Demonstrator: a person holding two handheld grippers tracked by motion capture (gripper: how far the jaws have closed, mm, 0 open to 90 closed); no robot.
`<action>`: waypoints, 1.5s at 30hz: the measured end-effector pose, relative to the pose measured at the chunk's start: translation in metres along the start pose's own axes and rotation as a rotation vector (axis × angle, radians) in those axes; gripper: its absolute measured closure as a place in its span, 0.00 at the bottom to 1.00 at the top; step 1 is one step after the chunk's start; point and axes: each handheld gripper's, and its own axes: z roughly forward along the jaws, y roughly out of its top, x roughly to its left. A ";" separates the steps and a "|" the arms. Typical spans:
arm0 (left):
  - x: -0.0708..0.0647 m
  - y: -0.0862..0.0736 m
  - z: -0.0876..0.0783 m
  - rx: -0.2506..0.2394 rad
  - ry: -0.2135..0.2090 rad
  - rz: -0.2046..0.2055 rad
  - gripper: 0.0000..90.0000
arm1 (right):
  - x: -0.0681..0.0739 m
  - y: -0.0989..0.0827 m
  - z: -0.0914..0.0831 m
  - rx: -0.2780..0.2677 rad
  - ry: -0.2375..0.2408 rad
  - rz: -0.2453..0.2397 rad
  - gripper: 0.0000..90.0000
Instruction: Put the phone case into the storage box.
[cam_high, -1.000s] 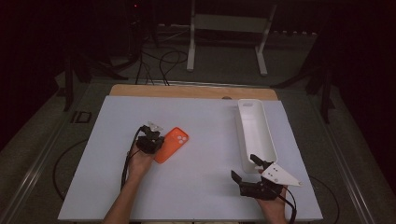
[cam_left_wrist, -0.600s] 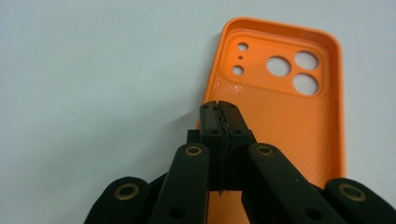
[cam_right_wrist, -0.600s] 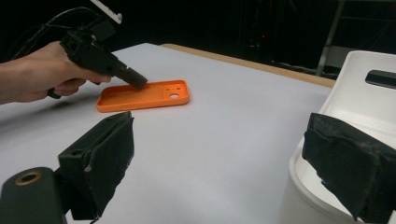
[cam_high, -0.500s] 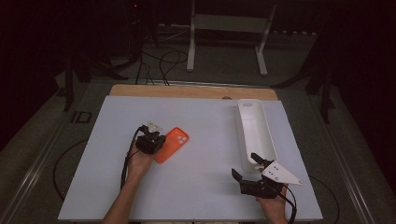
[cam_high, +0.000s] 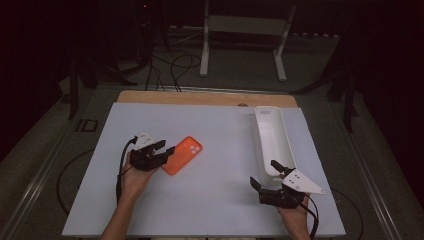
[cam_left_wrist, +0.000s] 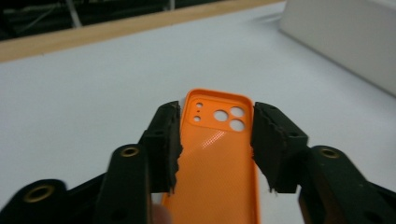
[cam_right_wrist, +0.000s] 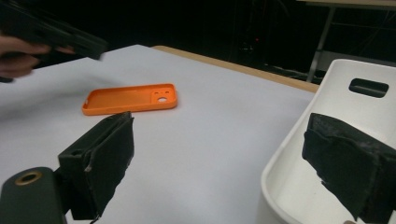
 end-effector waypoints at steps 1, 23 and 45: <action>0.000 -0.001 -0.006 -0.017 -0.006 0.003 0.56 | -0.001 0.000 0.001 0.004 -0.001 0.003 0.10; 0.005 -0.057 -0.084 -0.066 0.071 0.011 0.00 | -0.008 -0.003 0.005 0.030 -0.015 -0.011 0.10; 0.009 -0.059 -0.087 -0.032 0.068 0.032 0.00 | -0.006 -0.008 -0.002 0.026 -0.002 -0.015 0.10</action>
